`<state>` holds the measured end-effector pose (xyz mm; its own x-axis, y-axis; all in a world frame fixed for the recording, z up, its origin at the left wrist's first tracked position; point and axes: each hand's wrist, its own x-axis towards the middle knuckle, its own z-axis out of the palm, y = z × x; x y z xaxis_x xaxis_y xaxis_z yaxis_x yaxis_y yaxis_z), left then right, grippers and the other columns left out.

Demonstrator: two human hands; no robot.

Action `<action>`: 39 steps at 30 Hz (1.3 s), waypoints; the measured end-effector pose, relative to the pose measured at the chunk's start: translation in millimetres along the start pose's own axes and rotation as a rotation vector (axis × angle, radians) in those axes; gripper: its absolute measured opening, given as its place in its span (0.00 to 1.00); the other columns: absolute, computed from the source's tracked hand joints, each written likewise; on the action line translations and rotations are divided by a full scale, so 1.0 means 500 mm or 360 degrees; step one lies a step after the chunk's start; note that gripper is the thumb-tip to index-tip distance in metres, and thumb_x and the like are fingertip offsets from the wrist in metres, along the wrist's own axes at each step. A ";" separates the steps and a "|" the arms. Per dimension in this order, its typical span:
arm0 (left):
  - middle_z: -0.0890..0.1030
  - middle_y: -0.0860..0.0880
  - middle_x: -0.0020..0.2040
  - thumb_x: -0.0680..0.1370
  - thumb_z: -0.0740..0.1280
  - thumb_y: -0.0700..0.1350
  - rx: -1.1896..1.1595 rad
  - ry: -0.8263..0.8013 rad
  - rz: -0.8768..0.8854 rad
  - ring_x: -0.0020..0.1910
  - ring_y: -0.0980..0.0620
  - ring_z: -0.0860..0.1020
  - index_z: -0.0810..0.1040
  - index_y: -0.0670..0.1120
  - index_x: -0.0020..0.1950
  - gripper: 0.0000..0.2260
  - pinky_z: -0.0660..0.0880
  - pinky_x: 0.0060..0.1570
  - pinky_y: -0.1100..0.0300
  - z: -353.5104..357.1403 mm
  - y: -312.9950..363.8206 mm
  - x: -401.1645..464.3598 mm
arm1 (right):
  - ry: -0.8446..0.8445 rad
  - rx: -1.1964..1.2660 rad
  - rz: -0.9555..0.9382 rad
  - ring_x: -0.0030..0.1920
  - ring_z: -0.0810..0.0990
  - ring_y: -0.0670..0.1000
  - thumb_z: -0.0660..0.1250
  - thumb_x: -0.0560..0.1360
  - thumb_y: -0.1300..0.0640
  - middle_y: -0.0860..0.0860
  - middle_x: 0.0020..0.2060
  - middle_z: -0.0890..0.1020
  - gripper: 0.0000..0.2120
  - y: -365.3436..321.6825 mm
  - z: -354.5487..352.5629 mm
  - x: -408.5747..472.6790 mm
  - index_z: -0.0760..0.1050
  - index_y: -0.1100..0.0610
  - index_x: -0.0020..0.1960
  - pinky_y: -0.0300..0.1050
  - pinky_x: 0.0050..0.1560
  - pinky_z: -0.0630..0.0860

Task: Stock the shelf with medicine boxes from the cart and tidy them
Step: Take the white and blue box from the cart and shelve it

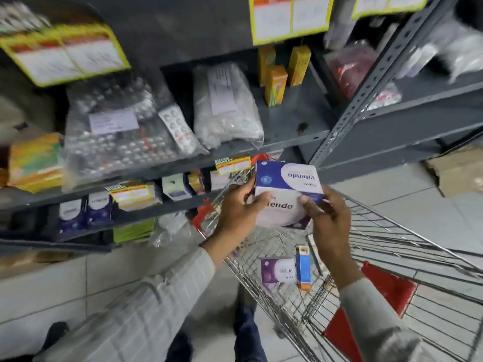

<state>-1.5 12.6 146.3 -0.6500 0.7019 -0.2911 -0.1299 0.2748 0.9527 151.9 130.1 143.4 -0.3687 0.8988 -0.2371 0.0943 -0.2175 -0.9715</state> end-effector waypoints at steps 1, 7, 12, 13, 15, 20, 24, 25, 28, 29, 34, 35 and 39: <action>0.87 0.48 0.59 0.76 0.73 0.53 -0.0033 0.0005 0.0057 0.57 0.48 0.86 0.81 0.57 0.67 0.19 0.82 0.56 0.49 -0.015 0.038 -0.013 | 0.0026 -0.0015 -0.0077 0.55 0.84 0.60 0.76 0.73 0.63 0.66 0.59 0.82 0.15 -0.041 0.011 -0.019 0.82 0.64 0.59 0.48 0.43 0.84; 0.89 0.53 0.51 0.79 0.67 0.60 -0.0115 -0.0067 0.0342 0.48 0.55 0.86 0.83 0.57 0.64 0.16 0.84 0.44 0.55 -0.161 0.256 -0.121 | 0.0012 -0.0109 -0.0454 0.53 0.88 0.56 0.71 0.79 0.52 0.52 0.51 0.89 0.10 -0.270 0.123 -0.167 0.85 0.51 0.59 0.58 0.50 0.85; 0.88 0.55 0.57 0.81 0.64 0.62 -0.0106 -0.0038 0.0601 0.57 0.54 0.86 0.80 0.61 0.68 0.17 0.83 0.58 0.44 -0.350 0.407 -0.247 | -0.0164 -0.0152 -0.0828 0.59 0.85 0.58 0.71 0.76 0.49 0.51 0.56 0.87 0.17 -0.460 0.252 -0.310 0.81 0.50 0.65 0.67 0.61 0.80; 0.88 0.57 0.57 0.80 0.63 0.65 -0.0096 -0.0017 0.0649 0.58 0.54 0.85 0.80 0.63 0.66 0.17 0.81 0.61 0.42 -0.394 0.433 -0.275 | -0.0221 -0.0141 -0.0885 0.60 0.84 0.57 0.71 0.76 0.50 0.51 0.58 0.86 0.19 -0.490 0.283 -0.342 0.81 0.50 0.66 0.66 0.62 0.79; 0.87 0.61 0.56 0.79 0.62 0.68 -0.0091 0.0064 0.0747 0.58 0.58 0.85 0.81 0.66 0.64 0.17 0.80 0.60 0.44 -0.484 0.484 -0.334 | -0.0357 -0.0062 -0.0983 0.62 0.84 0.53 0.71 0.76 0.52 0.49 0.60 0.85 0.19 -0.539 0.350 -0.402 0.80 0.49 0.67 0.63 0.64 0.79; 0.86 0.66 0.58 0.73 0.56 0.80 0.0084 0.0347 0.0827 0.61 0.62 0.82 0.79 0.71 0.62 0.26 0.74 0.68 0.45 -0.715 0.564 -0.454 | -0.0872 0.0175 -0.0964 0.65 0.83 0.52 0.68 0.81 0.48 0.49 0.65 0.84 0.20 -0.611 0.541 -0.521 0.78 0.48 0.71 0.55 0.63 0.81; 0.87 0.63 0.55 0.71 0.52 0.82 0.0131 0.0564 0.0739 0.58 0.61 0.84 0.82 0.70 0.58 0.30 0.74 0.67 0.46 -0.886 0.579 -0.521 | -0.1135 0.0199 -0.0833 0.54 0.87 0.43 0.63 0.82 0.42 0.45 0.57 0.88 0.18 -0.641 0.709 -0.585 0.80 0.46 0.67 0.36 0.46 0.82; 0.87 0.64 0.54 0.71 0.51 0.82 0.0130 0.0607 0.0732 0.56 0.62 0.85 0.82 0.70 0.57 0.29 0.75 0.64 0.47 -0.922 0.581 -0.537 | -0.1196 0.0203 -0.0804 0.52 0.88 0.43 0.62 0.82 0.41 0.44 0.56 0.88 0.17 -0.646 0.752 -0.597 0.81 0.45 0.66 0.36 0.45 0.82; 0.88 0.64 0.52 0.70 0.50 0.81 0.0095 0.0688 0.0711 0.52 0.64 0.85 0.83 0.72 0.54 0.28 0.75 0.58 0.53 -1.023 0.589 -0.571 | -0.1416 0.0242 -0.0681 0.46 0.87 0.37 0.58 0.82 0.38 0.37 0.48 0.89 0.14 -0.662 0.880 -0.640 0.83 0.30 0.52 0.37 0.39 0.84; 0.88 0.63 0.52 0.70 0.51 0.80 0.0066 0.0711 0.0696 0.52 0.64 0.85 0.83 0.72 0.53 0.27 0.75 0.58 0.53 -1.054 0.591 -0.576 | -0.1485 0.0256 -0.0652 0.43 0.87 0.35 0.57 0.83 0.38 0.35 0.45 0.88 0.17 -0.663 0.923 -0.649 0.82 0.26 0.46 0.36 0.37 0.83; 0.88 0.62 0.50 0.78 0.49 0.76 -0.0081 0.0827 0.0642 0.48 0.64 0.86 0.85 0.71 0.50 0.25 0.81 0.42 0.64 -1.185 0.602 -0.552 | -0.1526 0.0171 -0.0488 0.44 0.88 0.39 0.56 0.80 0.31 0.40 0.48 0.89 0.23 -0.675 1.096 -0.666 0.84 0.43 0.56 0.36 0.34 0.82; 0.88 0.62 0.49 0.78 0.49 0.75 -0.0101 0.0846 0.0635 0.47 0.64 0.86 0.85 0.71 0.48 0.25 0.81 0.40 0.65 -1.208 0.604 -0.541 | -0.1534 0.0157 -0.0468 0.43 0.88 0.39 0.56 0.80 0.30 0.41 0.47 0.90 0.25 -0.678 1.125 -0.661 0.83 0.44 0.56 0.36 0.34 0.82; 0.89 0.59 0.50 0.77 0.48 0.77 -0.0261 0.0897 0.0617 0.46 0.61 0.87 0.86 0.68 0.48 0.28 0.78 0.49 0.55 -1.283 0.605 -0.479 | -0.1565 0.0157 -0.0403 0.44 0.89 0.44 0.54 0.78 0.27 0.44 0.46 0.90 0.28 -0.696 1.214 -0.653 0.84 0.45 0.53 0.38 0.36 0.83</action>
<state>-365.5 -494.2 560.2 -0.9556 0.2694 0.1197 0.1075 -0.0599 0.9924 -322.1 -318.9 556.0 -0.9678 0.2216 0.1198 -0.1521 -0.1350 -0.9791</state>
